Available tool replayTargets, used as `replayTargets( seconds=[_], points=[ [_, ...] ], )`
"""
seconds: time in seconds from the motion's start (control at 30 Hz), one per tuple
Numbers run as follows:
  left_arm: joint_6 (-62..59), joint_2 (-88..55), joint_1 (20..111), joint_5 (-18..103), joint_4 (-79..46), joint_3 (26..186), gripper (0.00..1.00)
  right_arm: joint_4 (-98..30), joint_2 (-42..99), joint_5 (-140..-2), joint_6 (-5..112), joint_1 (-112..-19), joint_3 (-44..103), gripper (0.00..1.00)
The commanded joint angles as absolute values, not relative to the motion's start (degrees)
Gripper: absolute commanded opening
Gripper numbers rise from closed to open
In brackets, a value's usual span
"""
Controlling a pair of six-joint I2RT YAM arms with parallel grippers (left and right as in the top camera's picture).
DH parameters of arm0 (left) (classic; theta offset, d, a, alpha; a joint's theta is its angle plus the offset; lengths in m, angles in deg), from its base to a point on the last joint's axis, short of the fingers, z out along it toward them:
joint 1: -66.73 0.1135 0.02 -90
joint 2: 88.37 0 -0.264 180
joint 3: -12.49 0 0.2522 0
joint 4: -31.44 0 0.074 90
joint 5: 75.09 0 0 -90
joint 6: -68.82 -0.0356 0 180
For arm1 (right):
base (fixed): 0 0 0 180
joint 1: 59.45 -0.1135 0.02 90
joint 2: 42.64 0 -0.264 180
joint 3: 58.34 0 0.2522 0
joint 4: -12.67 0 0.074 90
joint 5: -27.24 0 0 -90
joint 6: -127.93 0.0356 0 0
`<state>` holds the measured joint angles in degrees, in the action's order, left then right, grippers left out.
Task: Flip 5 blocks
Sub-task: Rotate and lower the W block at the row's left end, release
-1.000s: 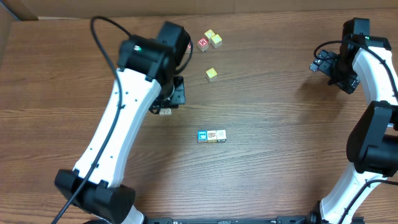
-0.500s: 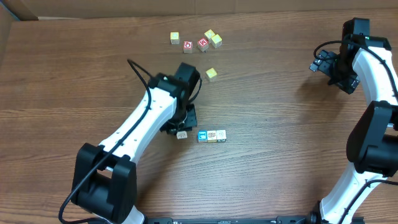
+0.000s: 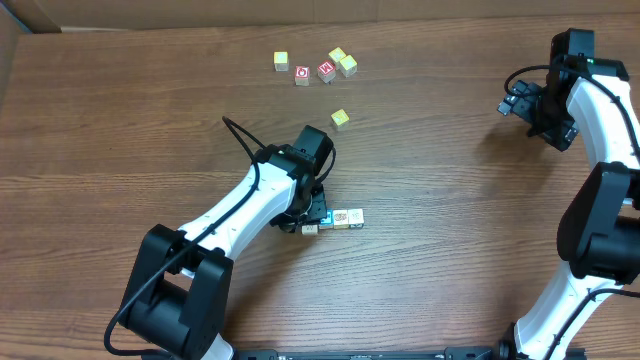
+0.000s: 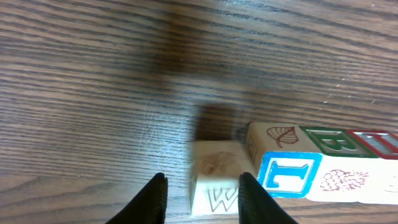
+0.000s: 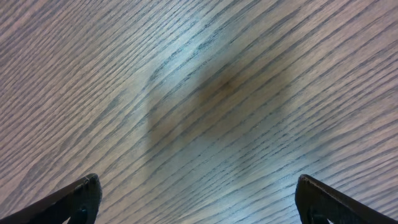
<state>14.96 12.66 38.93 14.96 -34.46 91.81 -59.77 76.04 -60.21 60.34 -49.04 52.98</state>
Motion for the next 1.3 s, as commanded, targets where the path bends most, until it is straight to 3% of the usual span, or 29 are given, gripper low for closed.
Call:
replayTargets(
  seconds=[0.0,0.1,0.33,0.37,0.43,0.7,0.93,1.27],
  points=[
    [16.07,12.66,38.61,11.42,-34.61,91.37,0.32,-59.64,73.85,-59.84,59.99,-48.99,54.07,1.00],
    [16.07,12.66,38.63,11.31,-34.33,91.43,0.34,-59.64,73.85,-59.84,59.99,-48.99,54.07,1.00],
    [14.78,12.64,39.81,10.92,-43.11,100.05,0.28,-59.64,73.85,-59.84,59.99,-48.99,54.07,1.00],
    [14.76,12.57,39.76,10.92,-45.28,101.88,0.24,-59.64,73.85,-59.84,59.99,-48.99,54.07,1.00],
    [14.52,12.44,39.20,11.64,-48.34,104.00,0.04,-59.64,73.85,-59.84,59.99,-48.99,54.07,1.00],
    [20.07,12.55,35.09,13.48,-51.13,99.61,0.04,-59.64,73.85,-59.84,59.99,-48.99,54.07,1.00],
    [22.15,12.55,33.27,18.28,-42.46,91.17,0.04,-59.64,73.85,-59.84,59.99,-48.99,54.07,1.00],
    [22.15,12.55,33.30,16.16,-36.45,87.96,0.04,-59.64,73.85,-59.84,59.99,-48.99,54.07,1.00]
  ],
)
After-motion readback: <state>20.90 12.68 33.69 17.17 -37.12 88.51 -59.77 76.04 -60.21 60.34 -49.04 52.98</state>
